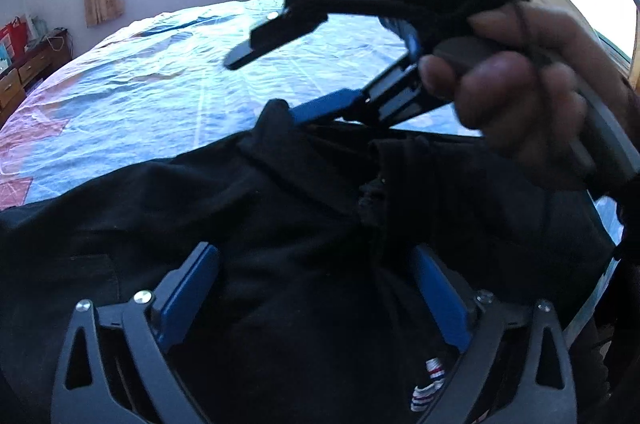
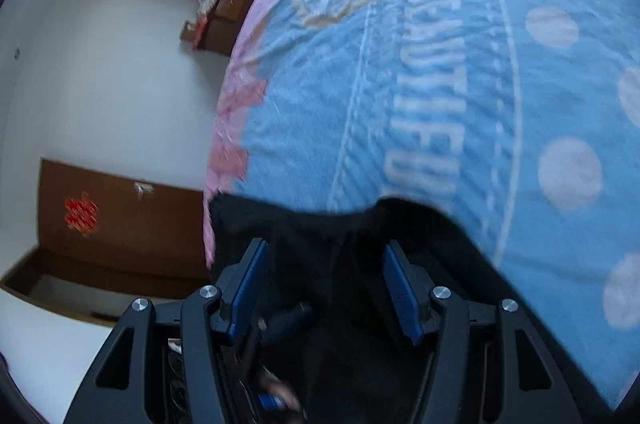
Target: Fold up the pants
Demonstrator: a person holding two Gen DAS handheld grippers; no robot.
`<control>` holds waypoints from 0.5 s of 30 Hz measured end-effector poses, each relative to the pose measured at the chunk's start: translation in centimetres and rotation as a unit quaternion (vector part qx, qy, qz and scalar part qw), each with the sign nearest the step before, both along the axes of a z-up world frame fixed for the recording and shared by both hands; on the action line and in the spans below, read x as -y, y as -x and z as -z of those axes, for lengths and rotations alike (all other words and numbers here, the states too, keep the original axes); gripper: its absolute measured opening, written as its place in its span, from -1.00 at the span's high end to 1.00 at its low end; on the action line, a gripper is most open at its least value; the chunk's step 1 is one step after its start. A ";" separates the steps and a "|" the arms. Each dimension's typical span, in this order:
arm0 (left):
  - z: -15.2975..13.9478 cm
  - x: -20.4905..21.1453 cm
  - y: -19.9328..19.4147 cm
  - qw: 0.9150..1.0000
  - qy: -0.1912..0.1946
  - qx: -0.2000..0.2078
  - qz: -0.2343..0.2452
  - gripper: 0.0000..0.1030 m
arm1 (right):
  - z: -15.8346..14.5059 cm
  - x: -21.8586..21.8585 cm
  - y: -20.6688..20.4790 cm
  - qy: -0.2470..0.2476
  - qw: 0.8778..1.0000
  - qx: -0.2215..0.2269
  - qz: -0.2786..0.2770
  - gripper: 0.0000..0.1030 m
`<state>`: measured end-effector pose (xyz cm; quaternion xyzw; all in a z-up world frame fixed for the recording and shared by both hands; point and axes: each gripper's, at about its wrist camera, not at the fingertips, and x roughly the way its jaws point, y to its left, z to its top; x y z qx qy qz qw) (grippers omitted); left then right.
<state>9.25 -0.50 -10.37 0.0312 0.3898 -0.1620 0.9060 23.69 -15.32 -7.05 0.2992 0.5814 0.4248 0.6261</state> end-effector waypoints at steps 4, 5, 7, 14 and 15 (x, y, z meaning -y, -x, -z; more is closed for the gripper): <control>0.0 0.1 0.3 1.000 0.000 0.001 0.001 -0.96 | 1.3 0.6 -0.6 -0.008 0.999 -0.028 0.021 -0.13; 0.0 0.1 0.4 1.000 0.001 0.001 0.002 -0.96 | 0.8 0.7 -0.3 0.008 1.000 -0.019 0.016 -0.13; 0.0 0.1 0.5 1.000 0.001 0.001 0.001 -0.96 | -0.2 1.4 0.0 0.033 0.999 0.000 0.015 -0.13; 0.1 0.4 0.3 1.000 -0.004 0.002 0.001 -0.99 | 0.9 1.6 -0.5 0.021 1.000 -0.022 -0.004 -0.14; 0.1 0.4 0.2 1.000 -0.004 0.002 0.001 -0.99 | 1.1 1.1 -0.4 0.026 0.999 -0.022 -0.015 -0.14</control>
